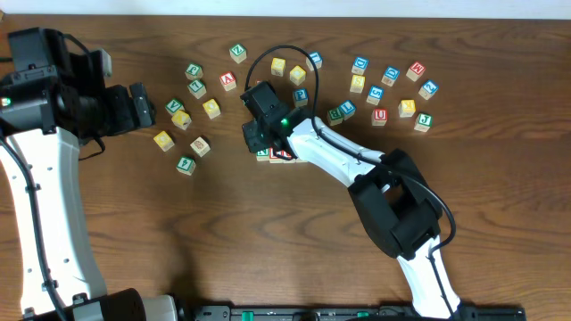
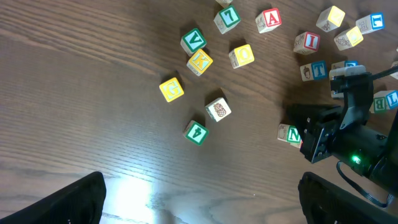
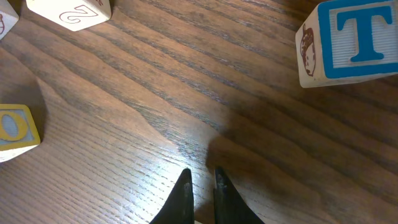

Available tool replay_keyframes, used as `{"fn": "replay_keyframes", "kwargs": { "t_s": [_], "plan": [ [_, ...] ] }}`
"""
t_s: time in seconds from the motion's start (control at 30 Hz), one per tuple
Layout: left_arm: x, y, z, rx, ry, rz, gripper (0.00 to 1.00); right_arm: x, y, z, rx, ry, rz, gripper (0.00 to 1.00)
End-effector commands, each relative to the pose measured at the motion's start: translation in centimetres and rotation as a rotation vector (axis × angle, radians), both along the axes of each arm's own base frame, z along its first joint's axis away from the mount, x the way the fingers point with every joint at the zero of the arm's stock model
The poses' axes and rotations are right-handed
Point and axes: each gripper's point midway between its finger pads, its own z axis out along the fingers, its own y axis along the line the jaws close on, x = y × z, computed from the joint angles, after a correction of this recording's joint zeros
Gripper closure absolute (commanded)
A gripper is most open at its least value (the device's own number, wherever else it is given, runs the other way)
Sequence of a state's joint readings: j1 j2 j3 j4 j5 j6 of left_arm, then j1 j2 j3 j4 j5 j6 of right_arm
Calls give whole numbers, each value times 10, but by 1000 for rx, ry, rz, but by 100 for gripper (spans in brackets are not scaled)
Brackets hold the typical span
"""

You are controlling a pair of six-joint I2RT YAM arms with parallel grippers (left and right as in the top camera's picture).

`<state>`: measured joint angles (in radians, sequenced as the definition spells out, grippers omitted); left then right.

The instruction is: Spell out NEURIPS

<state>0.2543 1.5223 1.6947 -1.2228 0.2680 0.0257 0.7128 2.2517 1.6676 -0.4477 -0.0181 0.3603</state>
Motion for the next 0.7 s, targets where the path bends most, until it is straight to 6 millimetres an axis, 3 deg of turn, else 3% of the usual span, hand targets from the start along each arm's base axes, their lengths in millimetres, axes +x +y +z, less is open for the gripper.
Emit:
{"fn": "replay_keyframes", "kwargs": {
  "t_s": [0.0,0.67],
  "plan": [
    [2,-1,10,-3,-32,-1,2,1,0,-8,-6,13,-21,93],
    [2,-1,10,-3,-32,-1,2,-3,-2,-10,-11,34,-23,93]
  ]
}}
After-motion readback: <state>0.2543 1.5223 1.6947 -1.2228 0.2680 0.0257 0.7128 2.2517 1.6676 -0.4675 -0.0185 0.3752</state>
